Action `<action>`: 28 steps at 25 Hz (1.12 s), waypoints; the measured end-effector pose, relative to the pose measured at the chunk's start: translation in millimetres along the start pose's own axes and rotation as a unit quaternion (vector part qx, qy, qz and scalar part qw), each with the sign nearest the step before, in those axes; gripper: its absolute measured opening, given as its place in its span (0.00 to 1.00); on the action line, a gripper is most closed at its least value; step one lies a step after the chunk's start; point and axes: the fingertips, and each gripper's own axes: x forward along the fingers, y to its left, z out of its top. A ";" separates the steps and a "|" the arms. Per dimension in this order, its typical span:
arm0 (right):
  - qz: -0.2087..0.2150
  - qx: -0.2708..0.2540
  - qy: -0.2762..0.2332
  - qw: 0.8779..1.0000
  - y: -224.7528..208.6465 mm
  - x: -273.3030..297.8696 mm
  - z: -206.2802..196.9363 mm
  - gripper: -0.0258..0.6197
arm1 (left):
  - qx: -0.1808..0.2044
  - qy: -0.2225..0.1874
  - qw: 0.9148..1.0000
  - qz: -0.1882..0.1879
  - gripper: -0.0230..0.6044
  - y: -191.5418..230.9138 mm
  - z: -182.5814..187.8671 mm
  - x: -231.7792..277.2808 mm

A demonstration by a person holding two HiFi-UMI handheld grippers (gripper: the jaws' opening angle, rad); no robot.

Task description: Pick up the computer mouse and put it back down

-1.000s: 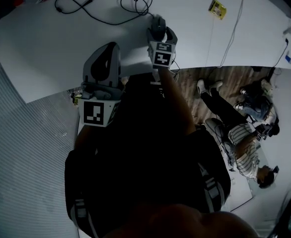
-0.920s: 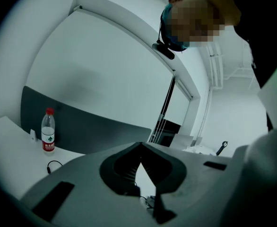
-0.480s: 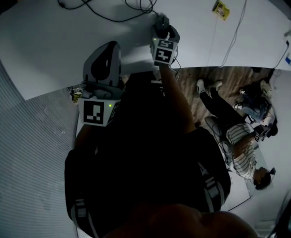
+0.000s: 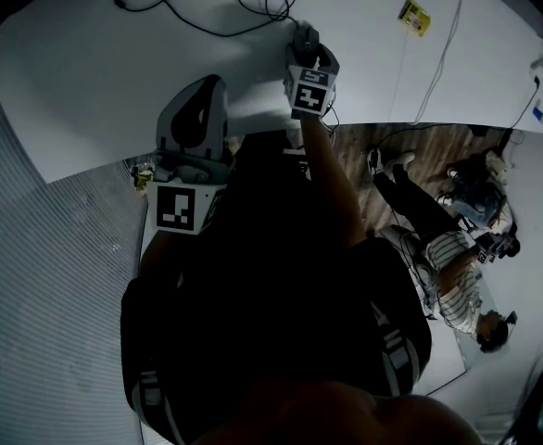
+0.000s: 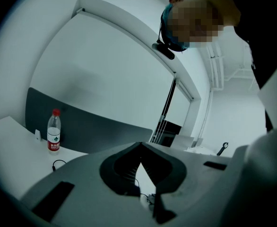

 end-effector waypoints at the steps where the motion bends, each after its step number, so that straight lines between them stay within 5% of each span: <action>1: 0.001 -0.001 0.000 1.000 -0.2 0.0 -0.5 0.48 | 0.000 -0.001 1.000 0.001 0.04 0.0 0.4 -0.5; 15: 0.005 -0.006 -0.008 1.000 2.7 -9.9 -2.0 0.48 | 0.007 0.004 1.000 -0.005 0.04 -9.1 -3.6 -23.8; 28: 0.010 -0.013 -0.035 0.999 6.4 -36.4 1.9 0.48 | 0.011 -0.037 0.999 0.011 0.04 -14.1 23.0 -46.3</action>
